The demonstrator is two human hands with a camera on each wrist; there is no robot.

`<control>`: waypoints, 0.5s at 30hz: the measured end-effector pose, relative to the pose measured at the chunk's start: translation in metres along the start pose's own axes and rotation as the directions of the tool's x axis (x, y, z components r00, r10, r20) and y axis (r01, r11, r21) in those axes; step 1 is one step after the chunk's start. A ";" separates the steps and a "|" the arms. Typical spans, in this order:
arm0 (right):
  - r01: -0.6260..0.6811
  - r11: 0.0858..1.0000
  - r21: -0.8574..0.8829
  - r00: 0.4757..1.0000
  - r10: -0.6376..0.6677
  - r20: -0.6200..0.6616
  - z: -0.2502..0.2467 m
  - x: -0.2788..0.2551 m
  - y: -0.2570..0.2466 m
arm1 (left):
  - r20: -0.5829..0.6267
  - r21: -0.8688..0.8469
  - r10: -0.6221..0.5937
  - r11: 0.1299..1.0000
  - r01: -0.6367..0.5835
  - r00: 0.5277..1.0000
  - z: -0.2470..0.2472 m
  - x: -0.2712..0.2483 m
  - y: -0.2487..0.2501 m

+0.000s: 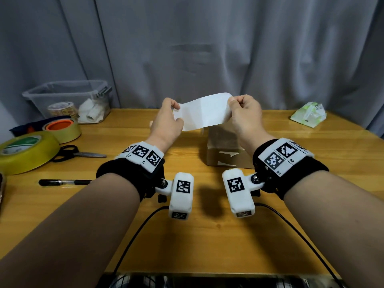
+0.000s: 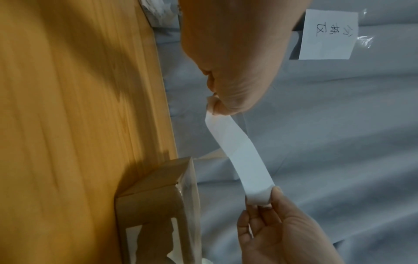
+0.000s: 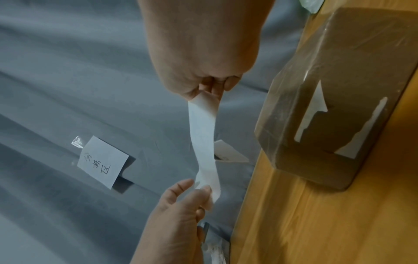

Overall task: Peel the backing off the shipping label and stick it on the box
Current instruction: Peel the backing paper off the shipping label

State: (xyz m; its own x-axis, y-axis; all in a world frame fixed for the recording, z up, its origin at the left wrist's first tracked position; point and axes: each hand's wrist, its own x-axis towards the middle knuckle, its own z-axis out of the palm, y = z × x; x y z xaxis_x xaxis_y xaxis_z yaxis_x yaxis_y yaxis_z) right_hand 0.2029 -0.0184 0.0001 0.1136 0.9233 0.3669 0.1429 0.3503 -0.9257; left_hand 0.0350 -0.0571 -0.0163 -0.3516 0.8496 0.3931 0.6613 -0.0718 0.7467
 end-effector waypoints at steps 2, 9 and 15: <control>0.000 1.000 0.025 1.000 0.000 0.009 -0.003 0.000 -0.001 | 0.042 -0.025 -0.019 0.999 0.020 0.999 -0.002 -0.003 -0.002; 0.026 0.992 0.120 0.979 -0.050 0.197 -0.017 0.005 -0.013 | 0.543 -0.308 -0.012 0.927 0.212 0.840 -0.012 -0.013 -0.005; 0.072 0.991 0.114 0.938 -0.106 0.331 -0.018 0.002 -0.022 | 0.571 -0.197 -0.055 0.959 0.202 0.819 -0.009 -0.007 0.000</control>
State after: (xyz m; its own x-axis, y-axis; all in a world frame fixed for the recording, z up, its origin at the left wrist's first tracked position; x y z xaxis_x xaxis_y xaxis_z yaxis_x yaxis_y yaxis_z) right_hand 0.2172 -0.0271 0.0230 -0.2343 0.8808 0.4115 0.0378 0.4312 -0.9014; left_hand 0.0311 -0.0677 -0.0139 0.0536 0.9982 -0.0258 0.4328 0.0001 0.9015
